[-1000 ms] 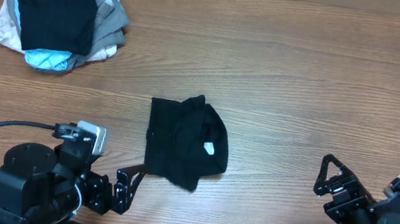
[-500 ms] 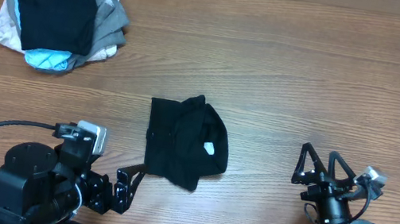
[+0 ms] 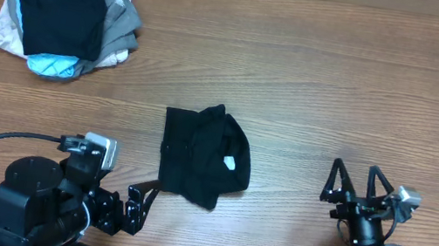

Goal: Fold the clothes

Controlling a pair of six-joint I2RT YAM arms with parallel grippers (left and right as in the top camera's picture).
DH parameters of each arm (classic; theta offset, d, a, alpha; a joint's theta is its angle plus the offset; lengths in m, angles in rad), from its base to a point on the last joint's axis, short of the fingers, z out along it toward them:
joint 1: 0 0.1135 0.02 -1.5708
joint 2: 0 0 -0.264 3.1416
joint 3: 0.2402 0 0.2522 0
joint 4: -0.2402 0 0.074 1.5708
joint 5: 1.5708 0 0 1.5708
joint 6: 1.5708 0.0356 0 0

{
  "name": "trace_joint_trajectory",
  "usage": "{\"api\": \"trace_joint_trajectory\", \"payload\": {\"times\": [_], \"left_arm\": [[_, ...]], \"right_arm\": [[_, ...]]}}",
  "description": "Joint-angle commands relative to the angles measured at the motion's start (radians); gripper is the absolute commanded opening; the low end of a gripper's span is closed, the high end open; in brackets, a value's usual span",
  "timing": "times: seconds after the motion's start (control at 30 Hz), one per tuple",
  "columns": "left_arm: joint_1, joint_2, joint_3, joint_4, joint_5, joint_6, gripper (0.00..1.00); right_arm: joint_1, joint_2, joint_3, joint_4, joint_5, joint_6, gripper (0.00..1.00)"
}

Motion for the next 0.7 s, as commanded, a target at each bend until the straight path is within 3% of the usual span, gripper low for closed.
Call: {"api": "trace_joint_trajectory", "payload": {"times": [0.0,0.2,0.67], "left_arm": [[0.005,0.003,0.0,0.001,-0.006,-0.01,1.0],[0.005,0.003,0.0,0.001,-0.006,-0.01,1.0],[0.005,0.003,0.0,0.001,-0.006,-0.01,1.0]], "right_arm": [[-0.003,-0.012,-0.028,0.008,0.006,-0.101,1.0],[-0.003,-0.012,-0.029,0.001,0.109,-0.068,1.0],[-0.003,-0.012,-0.029,0.002,0.088,-0.067,1.0]]}}
